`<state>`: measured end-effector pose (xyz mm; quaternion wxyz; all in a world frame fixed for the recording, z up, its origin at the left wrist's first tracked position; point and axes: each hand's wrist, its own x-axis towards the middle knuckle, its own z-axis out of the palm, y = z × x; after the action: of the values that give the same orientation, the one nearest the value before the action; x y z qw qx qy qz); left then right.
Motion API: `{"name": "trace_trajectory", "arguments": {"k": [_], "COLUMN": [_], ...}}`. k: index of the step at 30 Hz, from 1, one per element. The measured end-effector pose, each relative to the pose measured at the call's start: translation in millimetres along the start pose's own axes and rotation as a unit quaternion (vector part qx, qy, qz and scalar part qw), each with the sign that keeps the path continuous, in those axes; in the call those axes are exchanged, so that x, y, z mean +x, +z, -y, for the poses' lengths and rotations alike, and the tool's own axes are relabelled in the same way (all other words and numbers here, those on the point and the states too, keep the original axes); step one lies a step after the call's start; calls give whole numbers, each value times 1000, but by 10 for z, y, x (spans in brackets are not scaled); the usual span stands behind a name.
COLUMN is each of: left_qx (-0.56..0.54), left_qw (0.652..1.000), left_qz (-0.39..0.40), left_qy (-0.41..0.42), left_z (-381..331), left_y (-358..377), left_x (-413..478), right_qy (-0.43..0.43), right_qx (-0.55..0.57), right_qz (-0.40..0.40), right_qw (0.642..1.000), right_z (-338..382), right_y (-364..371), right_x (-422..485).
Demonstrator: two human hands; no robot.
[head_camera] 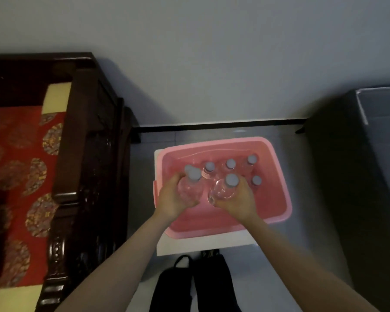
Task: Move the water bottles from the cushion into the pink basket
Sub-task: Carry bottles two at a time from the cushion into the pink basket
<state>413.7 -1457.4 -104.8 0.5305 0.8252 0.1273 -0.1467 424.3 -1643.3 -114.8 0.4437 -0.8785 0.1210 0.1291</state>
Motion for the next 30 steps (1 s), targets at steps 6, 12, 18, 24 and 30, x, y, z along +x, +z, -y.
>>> {"name": "trace_trajectory", "arguments": {"k": [6,12,18,24,30], "left_qx": [35,67,36,1,40], "left_qw": [992,981,976,976,981], "left_qz": [-56,-108,-132,-128,-46], "left_qy": [-105,-145,-167,-176,-183], "left_z": [359,656,836,861,688], "left_y": [456,615,812,855,648], "left_x": [329,550,632,655,603], "right_qy": [-48,-8,9,-5,-132], "right_qx": [-98,-72,-61,-68,-208], "right_qz": [67,73,83,68,70], "right_qw": [992,995,995,995,967], "right_z": [-350,-460,-590,-591,-469], "right_y": [415,727,801,788,575], "right_x": [319,535,644,639,517]}}
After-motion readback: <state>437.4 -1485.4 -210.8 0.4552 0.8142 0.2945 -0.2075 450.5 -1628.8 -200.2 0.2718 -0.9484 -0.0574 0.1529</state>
